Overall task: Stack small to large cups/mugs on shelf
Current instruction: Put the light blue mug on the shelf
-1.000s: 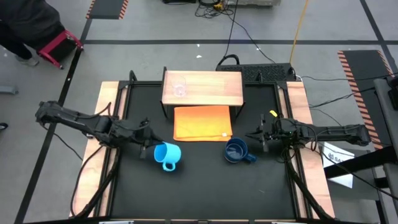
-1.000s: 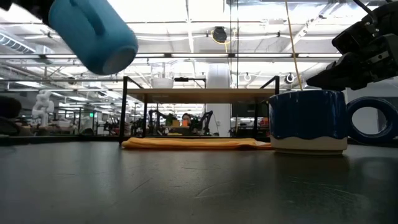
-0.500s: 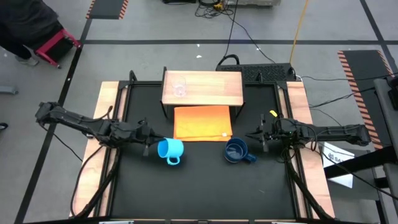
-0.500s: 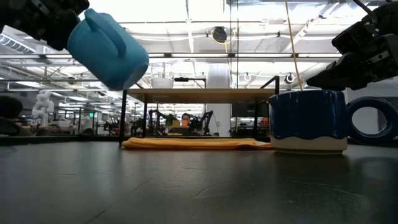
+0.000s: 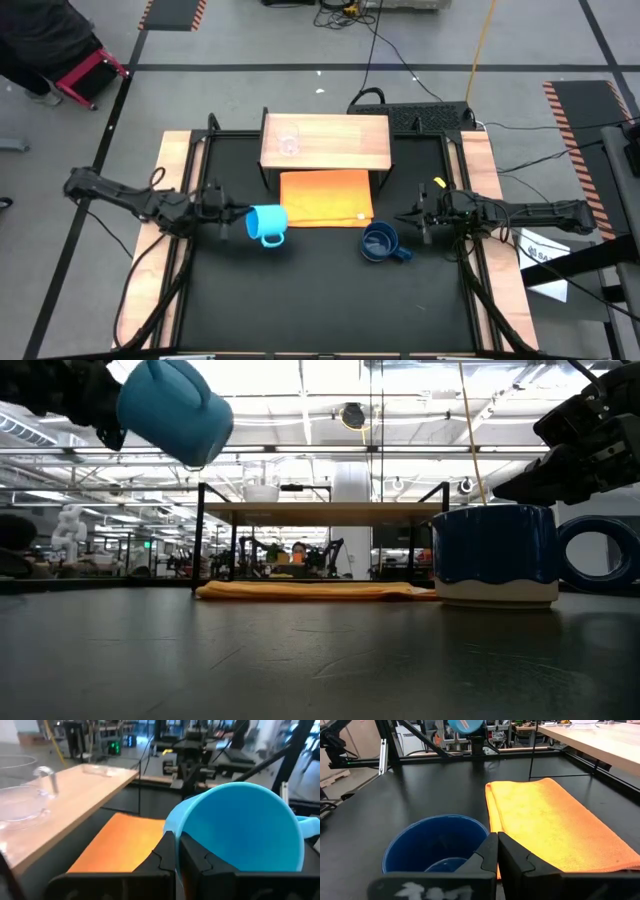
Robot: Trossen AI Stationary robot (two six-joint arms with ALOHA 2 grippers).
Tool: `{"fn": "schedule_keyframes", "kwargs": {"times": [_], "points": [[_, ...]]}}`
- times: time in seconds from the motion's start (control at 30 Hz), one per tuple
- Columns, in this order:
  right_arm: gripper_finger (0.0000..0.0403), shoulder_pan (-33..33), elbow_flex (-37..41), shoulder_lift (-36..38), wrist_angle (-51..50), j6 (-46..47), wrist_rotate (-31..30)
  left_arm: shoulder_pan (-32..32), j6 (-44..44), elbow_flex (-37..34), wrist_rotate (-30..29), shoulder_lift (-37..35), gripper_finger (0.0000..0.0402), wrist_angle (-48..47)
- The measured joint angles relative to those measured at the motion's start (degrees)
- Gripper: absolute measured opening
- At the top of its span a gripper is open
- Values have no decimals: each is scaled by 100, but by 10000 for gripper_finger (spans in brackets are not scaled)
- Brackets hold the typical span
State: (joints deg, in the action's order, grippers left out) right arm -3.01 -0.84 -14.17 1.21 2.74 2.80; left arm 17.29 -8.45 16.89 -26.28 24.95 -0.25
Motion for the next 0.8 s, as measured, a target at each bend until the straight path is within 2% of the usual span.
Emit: {"fn": "schedule_keyframes", "kwargs": {"times": [0.23,0.43,0.67,0.8], "points": [[0,0,2,0,0,-37,1,-17,401,-926,-258,-35,4,1438],[0,0,1,0,0,-37,-1,-362,479,-1362,-232,-118,4,2031],[0,0,2,1,0,-28,0,-897,729,-1388,121,-288,4,2088],[0,0,2,1,0,-13,1,-1259,714,-1388,240,-503,4,1726]]}}
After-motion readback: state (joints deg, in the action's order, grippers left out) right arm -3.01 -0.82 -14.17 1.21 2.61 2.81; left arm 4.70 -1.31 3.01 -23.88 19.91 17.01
